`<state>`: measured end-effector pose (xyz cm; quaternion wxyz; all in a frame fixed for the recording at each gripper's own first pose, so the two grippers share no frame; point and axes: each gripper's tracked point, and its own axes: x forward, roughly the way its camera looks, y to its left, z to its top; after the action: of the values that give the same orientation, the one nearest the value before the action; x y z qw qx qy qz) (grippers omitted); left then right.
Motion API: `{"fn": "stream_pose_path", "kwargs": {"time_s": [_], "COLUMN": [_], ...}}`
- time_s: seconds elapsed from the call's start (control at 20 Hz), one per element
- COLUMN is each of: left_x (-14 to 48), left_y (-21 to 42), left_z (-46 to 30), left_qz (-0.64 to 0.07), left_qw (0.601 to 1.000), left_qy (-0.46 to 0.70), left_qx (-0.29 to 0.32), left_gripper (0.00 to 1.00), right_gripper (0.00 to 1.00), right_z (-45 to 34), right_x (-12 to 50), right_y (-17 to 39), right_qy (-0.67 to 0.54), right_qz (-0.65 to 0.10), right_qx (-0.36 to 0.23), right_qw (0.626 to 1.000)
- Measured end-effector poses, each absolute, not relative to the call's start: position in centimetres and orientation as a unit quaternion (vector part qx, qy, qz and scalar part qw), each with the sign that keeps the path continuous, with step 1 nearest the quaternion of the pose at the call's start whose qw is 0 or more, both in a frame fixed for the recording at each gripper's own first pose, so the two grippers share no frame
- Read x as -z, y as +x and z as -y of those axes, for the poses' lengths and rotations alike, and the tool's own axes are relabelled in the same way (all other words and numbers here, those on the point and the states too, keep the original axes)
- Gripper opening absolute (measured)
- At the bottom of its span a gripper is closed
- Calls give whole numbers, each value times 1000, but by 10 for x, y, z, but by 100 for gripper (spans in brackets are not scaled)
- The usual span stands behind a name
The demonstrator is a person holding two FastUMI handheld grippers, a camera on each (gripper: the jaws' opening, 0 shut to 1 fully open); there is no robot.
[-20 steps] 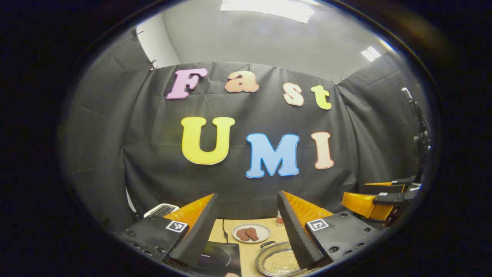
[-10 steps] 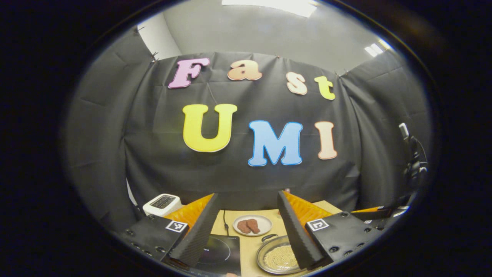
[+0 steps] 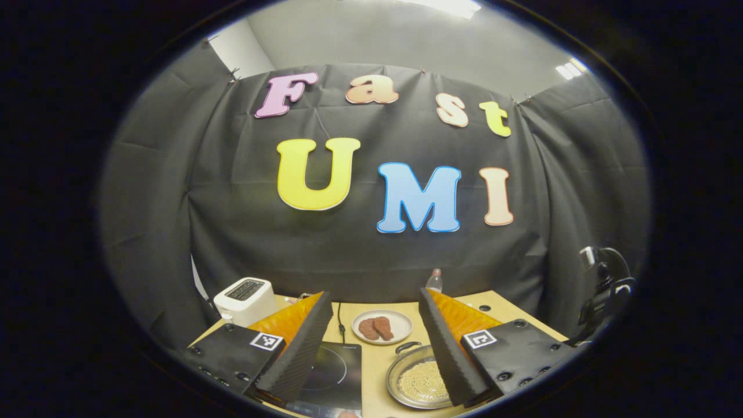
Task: First push the handle of the pot to place it horizontally, then grasp the pot with both hands and set it on the induction cooktop.
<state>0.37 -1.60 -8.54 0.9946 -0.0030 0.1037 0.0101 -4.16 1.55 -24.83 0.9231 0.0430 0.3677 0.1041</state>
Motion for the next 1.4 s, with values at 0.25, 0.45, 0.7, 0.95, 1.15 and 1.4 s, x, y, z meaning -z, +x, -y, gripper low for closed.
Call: {"fn": "stream_pose_path", "kwargs": {"time_s": [0.25,0.45,0.7,0.95,1.15,1.4], "left_x": [93,100,106,109,110,114], "left_y": [5,6,5,5,7,8], "left_z": [17,14,12,12,13,19], "left_qz": [-112,-120,-127,-130,-130,-134], "left_qw": [994,993,992,991,991,991], "left_qy": [-4,-7,-9,-8,-8,-7], "left_qx": [-12,-16,-21,-21,-20,-15], "left_gripper": [97,95,95,95,97,97], "right_gripper": [6,2,2,2,2,1], "right_z": [-25,-31,-36,-30,-22,-15], "right_x": [289,313,343,364,381,390], "right_y": [-62,-83,-99,-113,-114,-116], "right_qy": [28,37,36,41,52,76], "right_qz": [-426,-483,-523,-560,-570,-572], "right_qx": [-128,-137,-146,-137,-111,-94], "right_qw": [895,864,839,816,812,811]}}
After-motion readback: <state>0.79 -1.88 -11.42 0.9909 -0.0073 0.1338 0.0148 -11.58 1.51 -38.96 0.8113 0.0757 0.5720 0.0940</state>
